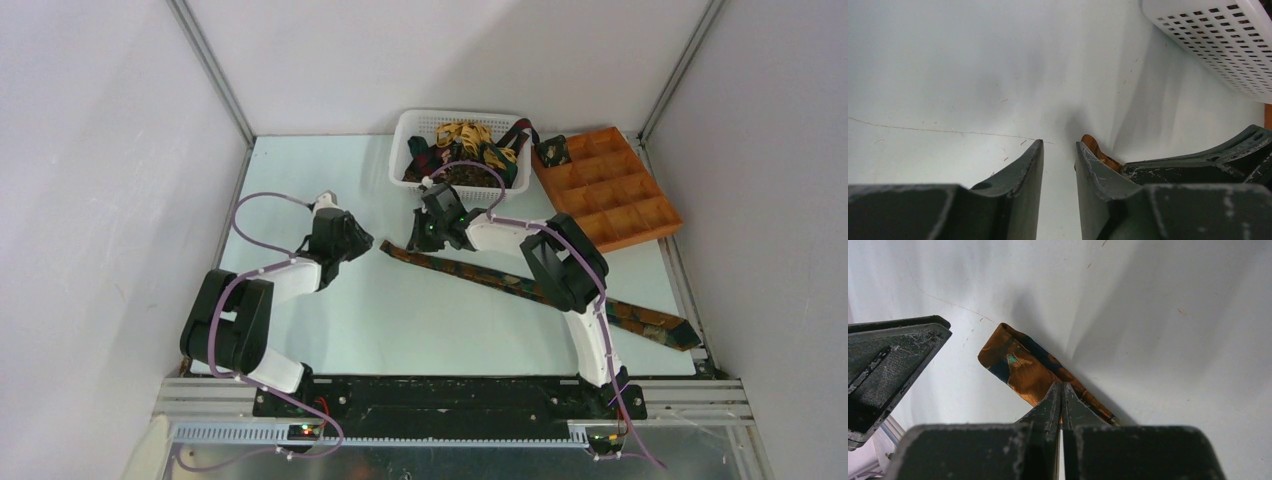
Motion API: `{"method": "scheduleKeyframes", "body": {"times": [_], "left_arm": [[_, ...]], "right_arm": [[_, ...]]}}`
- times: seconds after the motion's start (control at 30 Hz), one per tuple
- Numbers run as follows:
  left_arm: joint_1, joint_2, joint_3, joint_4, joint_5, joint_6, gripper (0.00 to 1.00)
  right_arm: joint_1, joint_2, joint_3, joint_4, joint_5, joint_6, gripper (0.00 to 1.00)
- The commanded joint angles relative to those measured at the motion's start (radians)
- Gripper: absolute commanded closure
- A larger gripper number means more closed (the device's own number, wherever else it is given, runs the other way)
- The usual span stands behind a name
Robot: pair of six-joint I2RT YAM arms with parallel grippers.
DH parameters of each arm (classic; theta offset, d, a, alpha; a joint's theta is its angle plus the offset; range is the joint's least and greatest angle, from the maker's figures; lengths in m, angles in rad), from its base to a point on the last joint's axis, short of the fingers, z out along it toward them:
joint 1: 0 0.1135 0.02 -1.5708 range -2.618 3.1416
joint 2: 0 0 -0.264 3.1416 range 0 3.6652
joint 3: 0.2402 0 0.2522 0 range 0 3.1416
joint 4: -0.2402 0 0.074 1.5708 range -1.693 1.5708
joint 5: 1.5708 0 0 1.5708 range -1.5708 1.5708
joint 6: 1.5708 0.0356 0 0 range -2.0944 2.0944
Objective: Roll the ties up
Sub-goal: Roll the tie at the center of the board.
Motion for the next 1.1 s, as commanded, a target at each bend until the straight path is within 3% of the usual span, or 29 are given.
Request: {"method": "scheduleKeyframes", "body": {"times": [0.0,0.63,1.07], "left_arm": [[-0.008,-0.002,0.016,-0.015,-0.044,-0.008,0.68],[-0.009,0.053,0.043,-0.013,0.002,0.005,0.79],[-0.009,0.091,0.052,0.011,0.053,0.005,0.81]], "right_arm": [[0.015,0.019,0.042,0.026,-0.004,0.007,1.0],[0.057,-0.129,-0.001,-0.021,0.069,-0.033,1.0],[0.063,-0.066,-0.028,-0.021,0.078,-0.007,1.0]]}}
